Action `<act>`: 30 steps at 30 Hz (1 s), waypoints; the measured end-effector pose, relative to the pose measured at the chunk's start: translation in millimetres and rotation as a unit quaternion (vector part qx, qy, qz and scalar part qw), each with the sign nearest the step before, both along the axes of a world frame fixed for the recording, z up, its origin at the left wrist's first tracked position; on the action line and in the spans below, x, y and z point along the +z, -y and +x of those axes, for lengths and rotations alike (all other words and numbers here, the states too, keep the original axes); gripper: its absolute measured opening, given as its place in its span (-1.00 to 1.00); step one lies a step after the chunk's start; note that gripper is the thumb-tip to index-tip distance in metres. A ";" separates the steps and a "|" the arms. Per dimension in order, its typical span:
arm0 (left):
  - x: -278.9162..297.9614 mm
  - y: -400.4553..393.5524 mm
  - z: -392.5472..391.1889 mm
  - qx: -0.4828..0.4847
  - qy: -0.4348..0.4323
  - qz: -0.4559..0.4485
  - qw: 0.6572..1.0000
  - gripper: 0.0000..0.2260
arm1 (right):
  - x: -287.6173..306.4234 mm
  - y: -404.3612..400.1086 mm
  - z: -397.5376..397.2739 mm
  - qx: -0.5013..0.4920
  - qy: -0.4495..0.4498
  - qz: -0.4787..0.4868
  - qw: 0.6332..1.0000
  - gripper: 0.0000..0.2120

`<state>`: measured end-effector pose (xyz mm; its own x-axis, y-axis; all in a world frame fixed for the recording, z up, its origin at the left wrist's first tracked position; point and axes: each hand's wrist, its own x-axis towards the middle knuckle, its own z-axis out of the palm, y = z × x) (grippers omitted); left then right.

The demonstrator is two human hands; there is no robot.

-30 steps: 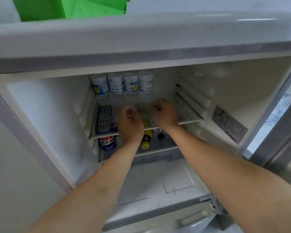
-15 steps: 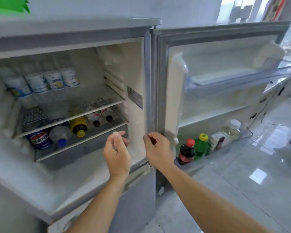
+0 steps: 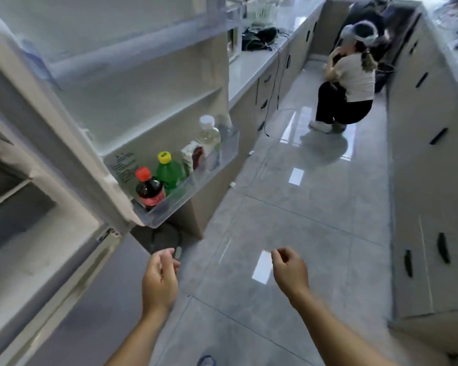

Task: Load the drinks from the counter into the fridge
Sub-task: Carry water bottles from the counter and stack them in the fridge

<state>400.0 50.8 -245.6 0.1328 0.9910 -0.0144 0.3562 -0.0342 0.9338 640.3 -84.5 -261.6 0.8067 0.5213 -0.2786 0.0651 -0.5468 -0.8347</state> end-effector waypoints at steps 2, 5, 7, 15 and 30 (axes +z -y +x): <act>-32.8 0.4 -4.3 -0.053 -0.049 -0.083 0.994 -0.78 | -24.9 31.2 11.8 -0.042 -0.029 -0.043 0.998 -0.82; -76.7 1.8 -18.3 -0.118 -0.131 -0.207 0.962 -0.83 | -54.2 78.9 17.6 -0.101 -0.101 -0.101 0.985 -0.83; -101.2 2.2 -31.2 -0.137 -0.181 -0.267 0.937 -0.86 | -68.8 110.7 14.6 -0.137 -0.142 -0.135 0.971 -0.81; -131.6 0.0 -19.5 -0.207 -0.310 -0.386 0.844 -0.76 | -75.6 199.5 -18.9 -0.267 -0.236 -0.215 0.909 -0.84; -121.4 -48.4 238.9 -0.233 -0.304 -0.352 0.854 -0.76 | -103.5 245.2 126.8 -0.310 -0.334 -0.254 0.853 -0.82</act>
